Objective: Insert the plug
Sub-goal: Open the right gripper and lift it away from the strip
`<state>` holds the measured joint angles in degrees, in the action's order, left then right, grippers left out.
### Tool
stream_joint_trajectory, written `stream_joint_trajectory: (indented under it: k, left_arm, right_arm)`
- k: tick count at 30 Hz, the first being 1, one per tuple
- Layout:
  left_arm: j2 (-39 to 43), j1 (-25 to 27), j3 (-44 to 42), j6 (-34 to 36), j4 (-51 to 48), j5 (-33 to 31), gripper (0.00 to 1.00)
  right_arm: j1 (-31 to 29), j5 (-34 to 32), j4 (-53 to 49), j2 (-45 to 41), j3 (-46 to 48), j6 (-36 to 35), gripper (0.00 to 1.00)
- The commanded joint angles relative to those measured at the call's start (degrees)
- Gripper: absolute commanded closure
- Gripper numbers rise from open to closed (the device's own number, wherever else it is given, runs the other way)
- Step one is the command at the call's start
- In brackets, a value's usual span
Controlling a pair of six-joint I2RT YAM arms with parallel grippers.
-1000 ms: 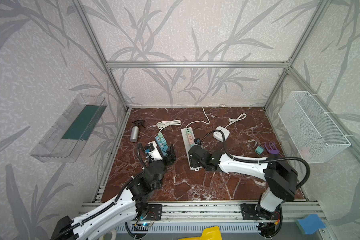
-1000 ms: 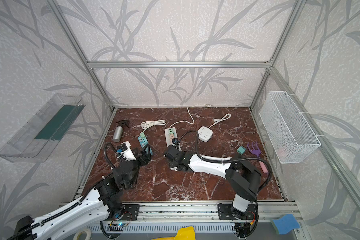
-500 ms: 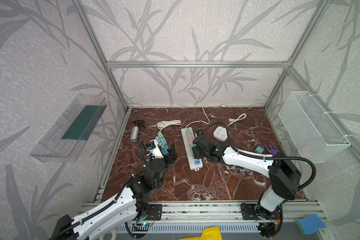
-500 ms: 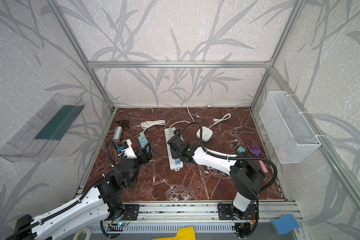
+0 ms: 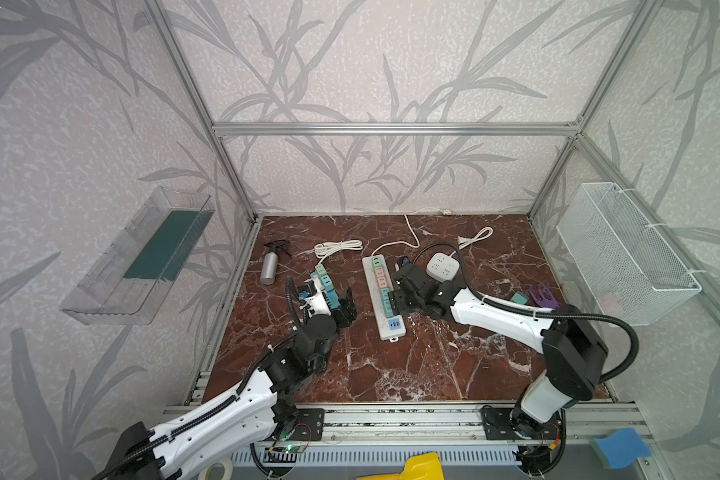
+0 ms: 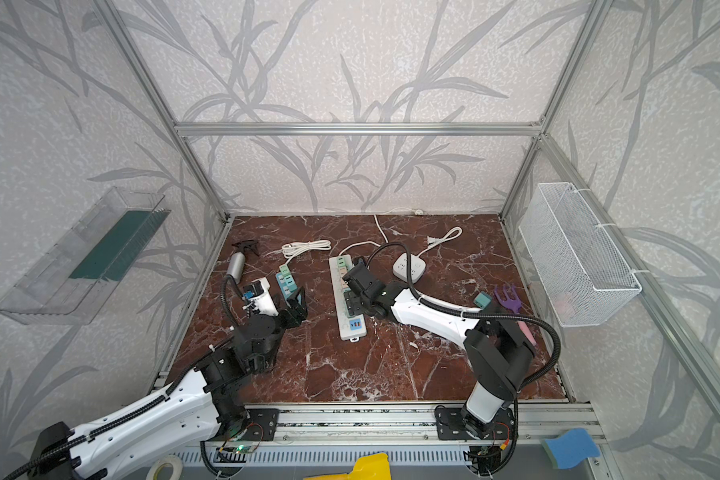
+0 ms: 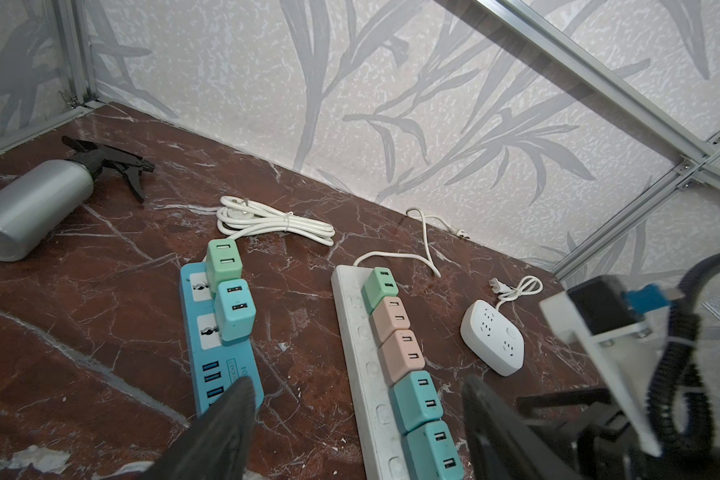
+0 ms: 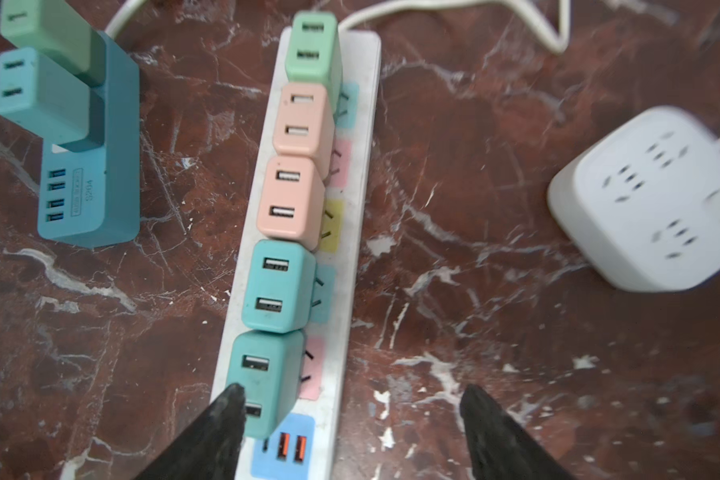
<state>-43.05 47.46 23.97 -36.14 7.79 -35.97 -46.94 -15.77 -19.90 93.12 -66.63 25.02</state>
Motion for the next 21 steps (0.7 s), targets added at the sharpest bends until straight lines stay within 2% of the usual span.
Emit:
stream_joint_trajectory:
  k: [1,5,9,13,21]
  left_arm:
    - [-0.96,-0.53,1.79,0.37,1.51,0.15,0.22]
    - [-1.93,-1.05,2.47,0.28,1.7,1.31,0.21]
    - [-2.69,-1.71,2.63,0.02,2.0,2.17,0.21]
    - [-4.98,-3.17,2.14,-1.23,3.32,3.5,0.21]
    - [-8.84,-6.41,3.88,-3.39,2.84,8.45,0.21]
  right_arm:
    - [8.12,-3.76,-0.17,-2.57,-0.39,-2.06,0.1]
    - [19.55,-0.31,-3.53,7.37,-8.61,-3.13,0.06]
    - [26.55,5.81,-9.5,19.54,-21.51,-3.46,0.04]
    - [28.28,6.16,-12.05,28.99,-31.37,-4.53,0.03]
    - [29.71,14.2,-20.21,40.92,-44.93,-6.65,0.04]
